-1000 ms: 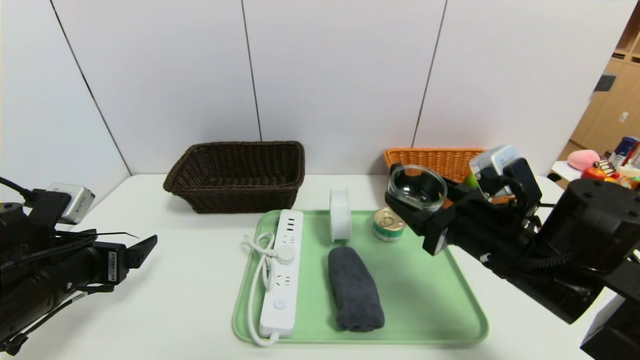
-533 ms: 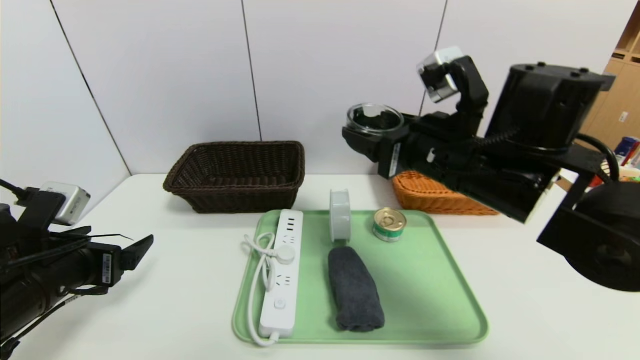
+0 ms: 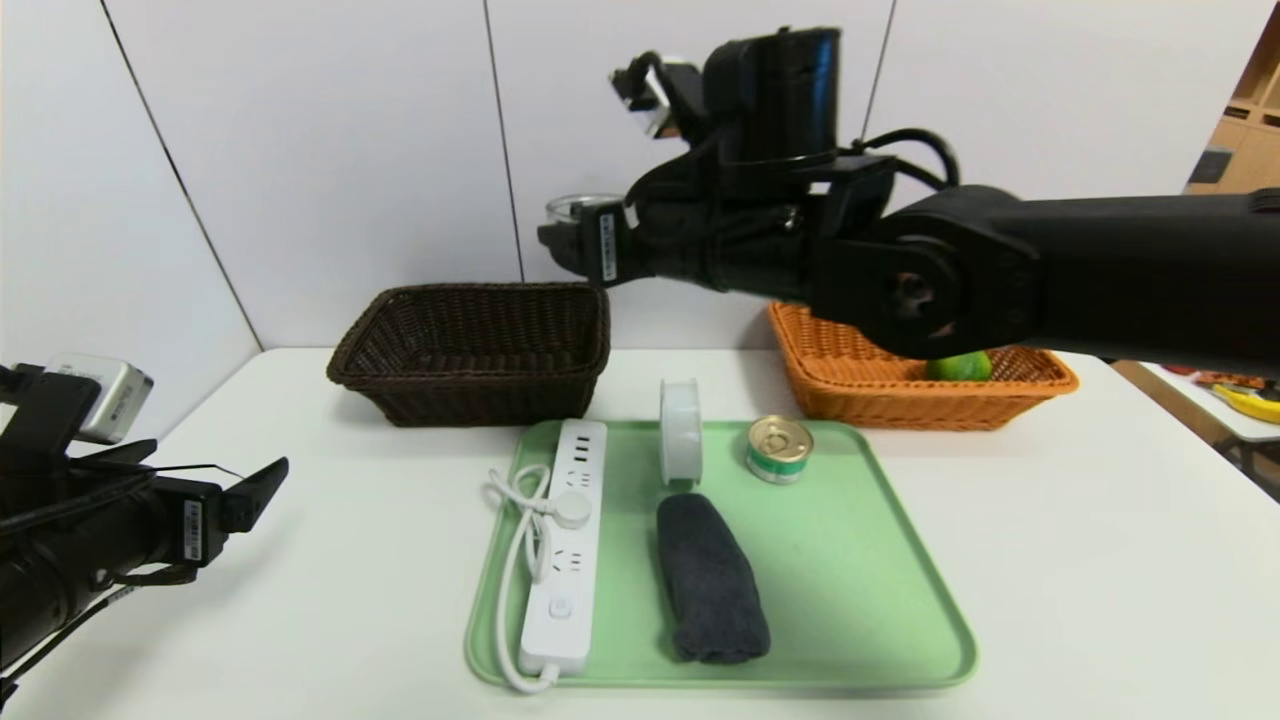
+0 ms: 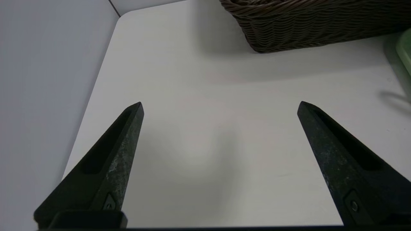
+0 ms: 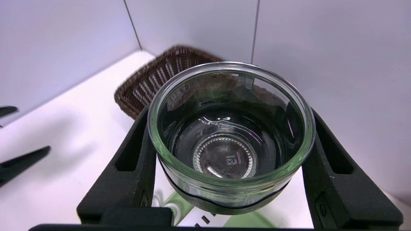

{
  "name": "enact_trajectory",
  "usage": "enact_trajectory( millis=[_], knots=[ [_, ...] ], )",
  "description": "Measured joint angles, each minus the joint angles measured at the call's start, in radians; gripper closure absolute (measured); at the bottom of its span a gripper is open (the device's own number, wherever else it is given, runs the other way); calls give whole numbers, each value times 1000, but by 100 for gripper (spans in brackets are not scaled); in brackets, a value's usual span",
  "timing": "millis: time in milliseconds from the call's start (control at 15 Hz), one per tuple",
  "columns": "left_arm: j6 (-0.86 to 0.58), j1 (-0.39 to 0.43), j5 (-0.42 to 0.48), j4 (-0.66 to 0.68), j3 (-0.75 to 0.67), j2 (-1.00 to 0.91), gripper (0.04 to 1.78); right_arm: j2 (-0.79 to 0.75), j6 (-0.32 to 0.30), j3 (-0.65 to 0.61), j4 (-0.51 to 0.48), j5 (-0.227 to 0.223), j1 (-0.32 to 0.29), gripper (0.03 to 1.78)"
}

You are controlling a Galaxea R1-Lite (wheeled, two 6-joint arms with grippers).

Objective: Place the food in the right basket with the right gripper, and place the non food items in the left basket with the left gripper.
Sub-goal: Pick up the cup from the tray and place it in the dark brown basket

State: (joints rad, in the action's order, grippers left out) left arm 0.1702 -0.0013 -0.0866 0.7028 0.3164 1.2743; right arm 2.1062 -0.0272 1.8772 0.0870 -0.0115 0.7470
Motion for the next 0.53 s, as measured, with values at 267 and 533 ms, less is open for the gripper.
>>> enact_trajectory(
  millis=[267, 533],
  knots=[
    [-9, 0, -3, 1, -4, -17, 13, 185, -4, 77, 90, 6, 16, 59],
    [-15, -1, 1, 82, 2, -16, 13, 271, -3, 85, 215, 2, 13, 59]
  ],
)
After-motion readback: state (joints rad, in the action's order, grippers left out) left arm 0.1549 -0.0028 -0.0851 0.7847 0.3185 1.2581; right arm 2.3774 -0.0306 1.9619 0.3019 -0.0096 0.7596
